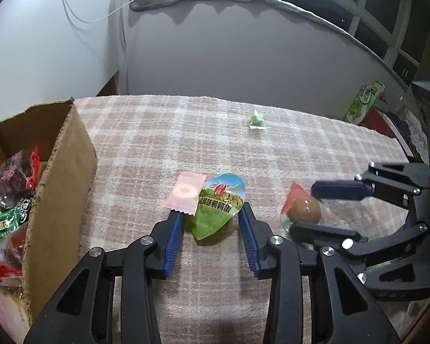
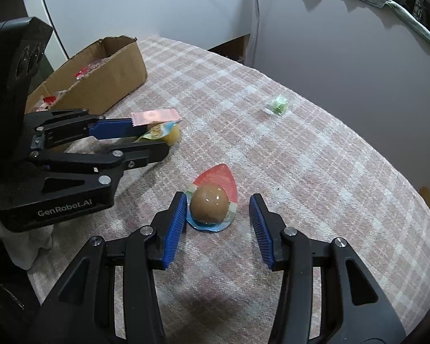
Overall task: Organize snacks
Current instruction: 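Grasp the green-printed candy with the left gripper while the right gripper grasps the brown egg candy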
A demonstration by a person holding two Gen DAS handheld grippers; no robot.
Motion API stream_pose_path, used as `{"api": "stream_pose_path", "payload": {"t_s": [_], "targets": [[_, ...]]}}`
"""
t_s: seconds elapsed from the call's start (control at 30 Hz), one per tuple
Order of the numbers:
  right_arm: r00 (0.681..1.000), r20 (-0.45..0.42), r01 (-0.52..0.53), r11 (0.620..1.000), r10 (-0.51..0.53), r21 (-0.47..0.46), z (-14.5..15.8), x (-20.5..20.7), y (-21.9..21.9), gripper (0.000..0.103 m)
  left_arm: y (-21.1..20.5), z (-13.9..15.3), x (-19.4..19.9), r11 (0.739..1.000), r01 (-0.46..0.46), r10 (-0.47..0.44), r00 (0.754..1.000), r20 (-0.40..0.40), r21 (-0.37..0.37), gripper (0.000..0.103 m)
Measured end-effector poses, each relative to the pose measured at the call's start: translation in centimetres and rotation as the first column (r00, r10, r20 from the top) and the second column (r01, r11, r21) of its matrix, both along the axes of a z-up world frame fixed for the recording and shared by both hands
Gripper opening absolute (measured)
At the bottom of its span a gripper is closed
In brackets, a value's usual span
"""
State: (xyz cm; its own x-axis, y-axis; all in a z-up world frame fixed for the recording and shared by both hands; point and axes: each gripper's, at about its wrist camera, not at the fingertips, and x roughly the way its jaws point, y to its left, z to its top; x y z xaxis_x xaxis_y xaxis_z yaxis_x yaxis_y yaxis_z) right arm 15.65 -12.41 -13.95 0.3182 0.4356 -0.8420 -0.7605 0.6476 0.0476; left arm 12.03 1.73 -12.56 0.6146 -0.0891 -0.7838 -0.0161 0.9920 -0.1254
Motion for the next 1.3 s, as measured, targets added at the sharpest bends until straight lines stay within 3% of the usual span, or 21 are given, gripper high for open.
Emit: {"api": "stream_pose_path", "payload": {"t_s": [0.07,0.33,0.43,0.5,0.6,0.63,0.83,0.97,1.2,1.27,1.3], "targets": [[1.0,0.008,-0.005,1.0,0.005,0.005,0.1,0.0,0.3,0.058,-0.1,0.1,0.2,1.0,-0.001,0.001,1.0,0.0,0.002,0.037],[0.999,0.036,-0.027,0.999,0.028,-0.017,-0.2,0.2,1.6,0.058,-0.5,-0.1,1.8,1.0,0.01,-0.01,1.0,0.001,-0.003,0.036],[0.998,0.052,-0.023,0.999,0.024,-0.024,-0.2,0.2,1.6,0.051,-0.6,-0.1,1.8,1.0,0.016,-0.016,1.0,0.008,-0.001,0.03],[0.998,0.066,-0.021,0.999,0.023,-0.034,-0.1,0.1,1.6,0.043,-0.4,-0.1,1.7,1.0,0.018,-0.018,1.0,0.009,-0.016,0.029],[0.998,0.057,-0.017,1.0,0.018,-0.025,0.1,0.2,1.3,0.041,-0.4,0.0,1.3,1.0,0.026,-0.026,1.0,0.009,-0.012,0.029],[0.998,0.064,-0.011,1.0,0.013,-0.028,0.1,0.1,1.2,0.035,-0.5,0.0,1.1,0.999,0.029,-0.029,1.0,0.01,-0.014,0.029],[0.999,0.042,0.006,1.0,-0.005,-0.014,0.3,-0.1,0.3,0.034,-0.7,0.3,0.0,0.999,0.04,-0.039,0.999,0.013,-0.034,0.028],[0.999,0.03,0.023,1.0,-0.023,0.007,0.7,-0.6,-0.3,0.025,-0.9,0.9,-0.9,0.997,0.042,-0.04,0.999,0.031,-0.062,0.028],[0.999,0.036,0.025,1.0,-0.025,-0.006,0.6,-1.1,-1.0,0.026,-1.2,1.1,-1.7,0.997,0.057,-0.055,0.998,0.04,-0.054,0.027],[0.999,0.036,0.032,0.999,-0.031,-0.029,0.4,-1.3,-1.1,0.037,-1.3,1.2,-1.8,0.997,0.057,-0.055,0.998,0.042,-0.06,0.027],[0.999,0.043,0.031,0.999,-0.03,-0.032,0.1,-1.5,-1.2,0.038,-1.4,1.3,-1.9,0.996,0.06,-0.057,0.997,0.044,-0.061,0.027]]}}
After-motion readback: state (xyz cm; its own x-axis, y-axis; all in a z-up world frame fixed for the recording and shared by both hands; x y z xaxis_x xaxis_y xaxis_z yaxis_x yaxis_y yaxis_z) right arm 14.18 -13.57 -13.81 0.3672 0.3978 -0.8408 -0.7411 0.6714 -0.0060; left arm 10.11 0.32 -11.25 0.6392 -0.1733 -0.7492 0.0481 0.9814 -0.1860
